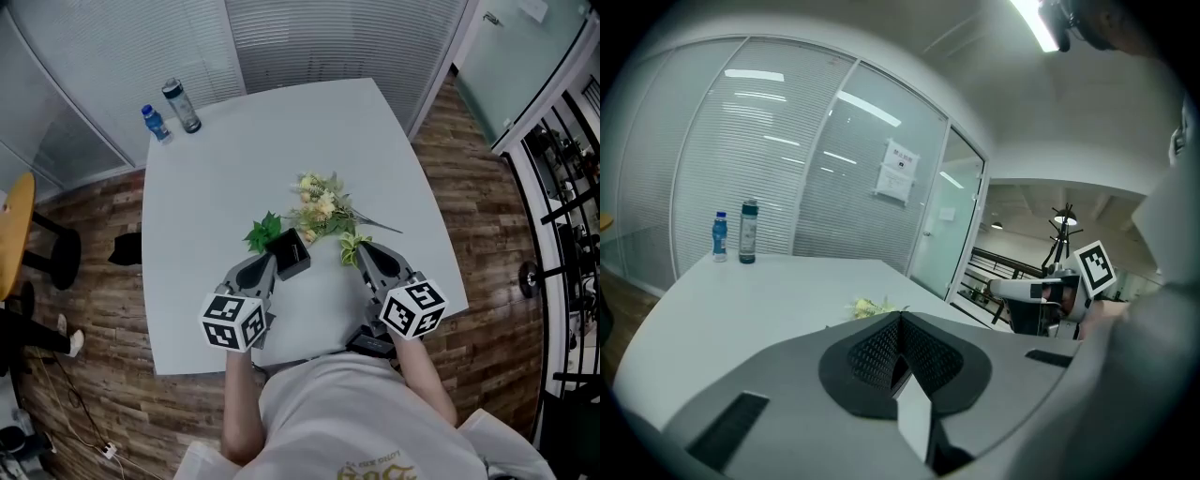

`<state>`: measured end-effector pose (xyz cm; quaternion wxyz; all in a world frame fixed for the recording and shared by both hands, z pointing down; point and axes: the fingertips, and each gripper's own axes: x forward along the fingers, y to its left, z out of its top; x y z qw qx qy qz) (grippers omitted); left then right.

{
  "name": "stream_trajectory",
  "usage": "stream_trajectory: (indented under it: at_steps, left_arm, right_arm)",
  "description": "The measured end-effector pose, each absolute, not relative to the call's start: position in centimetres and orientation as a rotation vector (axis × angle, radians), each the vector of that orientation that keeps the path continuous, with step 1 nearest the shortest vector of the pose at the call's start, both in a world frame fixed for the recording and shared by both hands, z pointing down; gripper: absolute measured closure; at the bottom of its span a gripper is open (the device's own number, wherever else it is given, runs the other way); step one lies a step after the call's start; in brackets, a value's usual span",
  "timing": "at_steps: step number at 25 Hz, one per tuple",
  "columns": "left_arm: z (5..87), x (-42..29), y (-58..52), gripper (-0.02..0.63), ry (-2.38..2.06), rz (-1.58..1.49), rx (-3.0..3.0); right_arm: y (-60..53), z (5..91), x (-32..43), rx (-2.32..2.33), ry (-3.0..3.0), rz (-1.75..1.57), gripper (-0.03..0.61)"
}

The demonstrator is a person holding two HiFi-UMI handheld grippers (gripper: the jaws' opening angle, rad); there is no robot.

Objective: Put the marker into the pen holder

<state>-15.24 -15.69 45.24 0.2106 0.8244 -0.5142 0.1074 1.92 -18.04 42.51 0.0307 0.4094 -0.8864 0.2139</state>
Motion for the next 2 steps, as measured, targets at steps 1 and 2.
stream_trajectory:
  at_steps: [1,2]
  left_arm:
    - [45.33,-15.28,-15.78,0.601,-1.432,0.297,2.287]
    - [45.42,-15.32,-15.87,0.603,-1.435,0.296,2.282]
  right_arm:
    - [-18.11,42.56,1.93,1.258,-2.732,0.661,0.563]
    - [-18.18,42.62,1.93,1.255,-2.732,0.663,0.563]
